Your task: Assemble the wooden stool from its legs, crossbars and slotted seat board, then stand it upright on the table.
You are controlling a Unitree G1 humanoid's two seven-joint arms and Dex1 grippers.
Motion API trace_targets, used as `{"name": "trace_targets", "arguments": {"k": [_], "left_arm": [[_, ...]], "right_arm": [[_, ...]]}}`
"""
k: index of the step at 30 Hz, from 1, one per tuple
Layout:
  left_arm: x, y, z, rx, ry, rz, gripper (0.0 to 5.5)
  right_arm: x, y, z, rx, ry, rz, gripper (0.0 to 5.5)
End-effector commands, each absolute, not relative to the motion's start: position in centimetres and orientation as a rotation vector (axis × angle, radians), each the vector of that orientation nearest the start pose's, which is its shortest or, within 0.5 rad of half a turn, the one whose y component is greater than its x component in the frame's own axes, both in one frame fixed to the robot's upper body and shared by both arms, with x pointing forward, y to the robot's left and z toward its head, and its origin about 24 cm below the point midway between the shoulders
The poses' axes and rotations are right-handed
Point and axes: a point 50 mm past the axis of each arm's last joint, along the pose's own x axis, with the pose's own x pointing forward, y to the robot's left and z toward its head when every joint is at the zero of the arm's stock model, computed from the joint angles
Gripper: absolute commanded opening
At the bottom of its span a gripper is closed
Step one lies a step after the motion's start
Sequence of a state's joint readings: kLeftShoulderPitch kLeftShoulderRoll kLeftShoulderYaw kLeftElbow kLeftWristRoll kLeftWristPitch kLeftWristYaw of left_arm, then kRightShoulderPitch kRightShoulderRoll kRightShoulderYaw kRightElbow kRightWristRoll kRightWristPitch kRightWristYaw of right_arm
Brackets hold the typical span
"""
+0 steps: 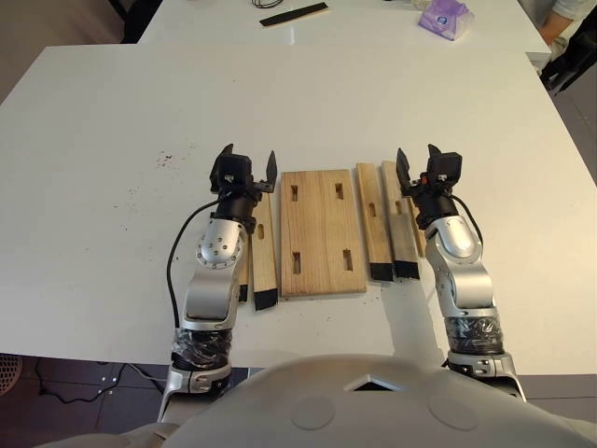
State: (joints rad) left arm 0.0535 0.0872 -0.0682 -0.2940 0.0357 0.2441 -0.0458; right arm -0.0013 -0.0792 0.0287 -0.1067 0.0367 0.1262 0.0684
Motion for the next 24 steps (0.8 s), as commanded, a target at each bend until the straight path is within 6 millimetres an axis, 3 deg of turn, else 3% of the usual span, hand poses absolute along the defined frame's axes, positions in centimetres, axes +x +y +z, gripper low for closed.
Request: {"name": "trace_targets", "arguments": {"k": [1,15,24], "left_arm": [[24.2,14.8,7.4,0.127,-0.004,-0.095,4.0],[24.6,14.8,7.4,0.086,0.013,-0.068,4.0],[19.3,19.7,10.2,0.154,0.265,-0.102,4.0]], "right_arm": [[25.5,-15.2,5.4,-0.042,0.03,0.095,3.02],[26.1,-15.3,5.7,-0.047,0.014,0.101,3.02],[23.6,-17.2,5.5,-0.028,0.025,-0.053,3.02]]}}
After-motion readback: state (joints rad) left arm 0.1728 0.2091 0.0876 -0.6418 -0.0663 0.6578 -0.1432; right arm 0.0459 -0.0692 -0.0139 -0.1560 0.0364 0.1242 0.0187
